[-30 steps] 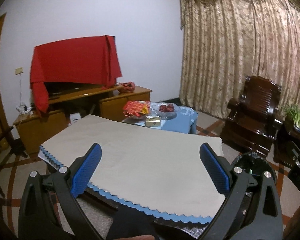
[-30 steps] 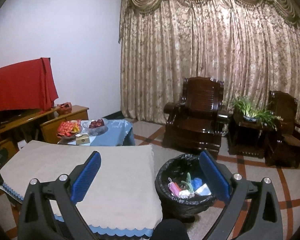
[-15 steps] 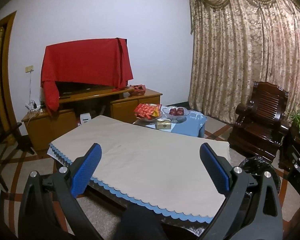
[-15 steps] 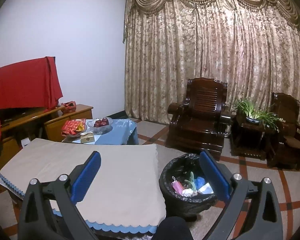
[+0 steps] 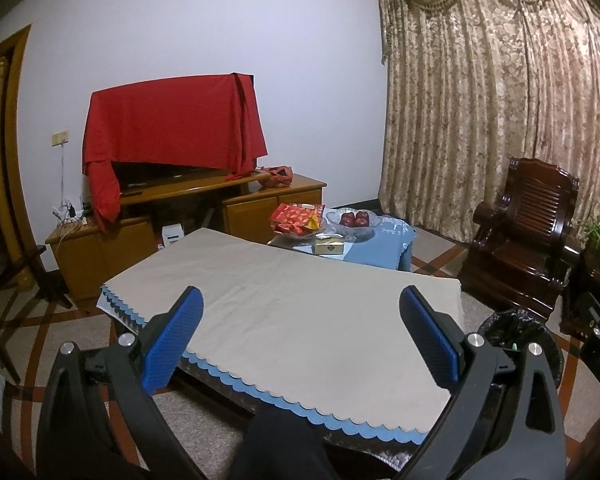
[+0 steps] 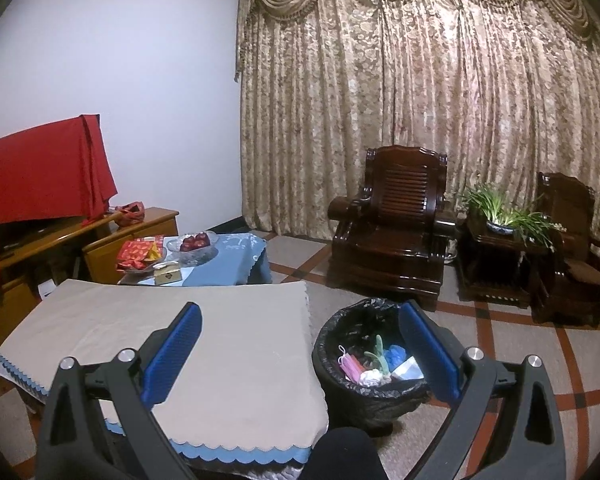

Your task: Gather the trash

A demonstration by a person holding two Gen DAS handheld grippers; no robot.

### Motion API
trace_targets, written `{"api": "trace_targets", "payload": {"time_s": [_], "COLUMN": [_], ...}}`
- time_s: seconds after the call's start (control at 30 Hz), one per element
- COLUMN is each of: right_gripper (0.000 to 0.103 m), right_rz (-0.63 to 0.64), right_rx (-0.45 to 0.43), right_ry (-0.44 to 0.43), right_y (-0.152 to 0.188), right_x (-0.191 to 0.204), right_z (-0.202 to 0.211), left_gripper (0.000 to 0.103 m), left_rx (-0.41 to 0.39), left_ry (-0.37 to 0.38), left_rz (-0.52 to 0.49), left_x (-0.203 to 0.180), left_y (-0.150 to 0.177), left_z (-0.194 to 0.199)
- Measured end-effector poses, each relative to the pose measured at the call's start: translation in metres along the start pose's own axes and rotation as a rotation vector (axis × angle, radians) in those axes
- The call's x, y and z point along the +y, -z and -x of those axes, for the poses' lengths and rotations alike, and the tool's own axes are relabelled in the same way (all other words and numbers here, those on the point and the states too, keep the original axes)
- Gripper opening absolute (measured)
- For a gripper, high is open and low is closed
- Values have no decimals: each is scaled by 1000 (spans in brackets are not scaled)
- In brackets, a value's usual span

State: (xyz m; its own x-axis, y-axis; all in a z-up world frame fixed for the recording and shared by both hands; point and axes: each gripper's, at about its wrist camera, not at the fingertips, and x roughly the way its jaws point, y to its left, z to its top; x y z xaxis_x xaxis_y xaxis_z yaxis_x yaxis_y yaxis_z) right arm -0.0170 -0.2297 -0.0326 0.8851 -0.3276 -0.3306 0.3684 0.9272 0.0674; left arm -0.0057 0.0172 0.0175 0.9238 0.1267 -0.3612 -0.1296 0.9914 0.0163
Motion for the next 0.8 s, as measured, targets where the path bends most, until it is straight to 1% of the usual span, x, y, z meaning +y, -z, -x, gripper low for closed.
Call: {"api": "trace_targets", "payload": {"time_s": [0.8], "right_gripper": [97], "right_rz": [-9], "right_rx": [-8], "right_ry": [10], "right_y": [-6], "right_x": [-8], "right_z": [3], "left_gripper": [96], "left_rx": [-7], "left_ry": [6], "left_rz": [1], "left_x": [0], "left_y": [-5], "left_z": [1]}}
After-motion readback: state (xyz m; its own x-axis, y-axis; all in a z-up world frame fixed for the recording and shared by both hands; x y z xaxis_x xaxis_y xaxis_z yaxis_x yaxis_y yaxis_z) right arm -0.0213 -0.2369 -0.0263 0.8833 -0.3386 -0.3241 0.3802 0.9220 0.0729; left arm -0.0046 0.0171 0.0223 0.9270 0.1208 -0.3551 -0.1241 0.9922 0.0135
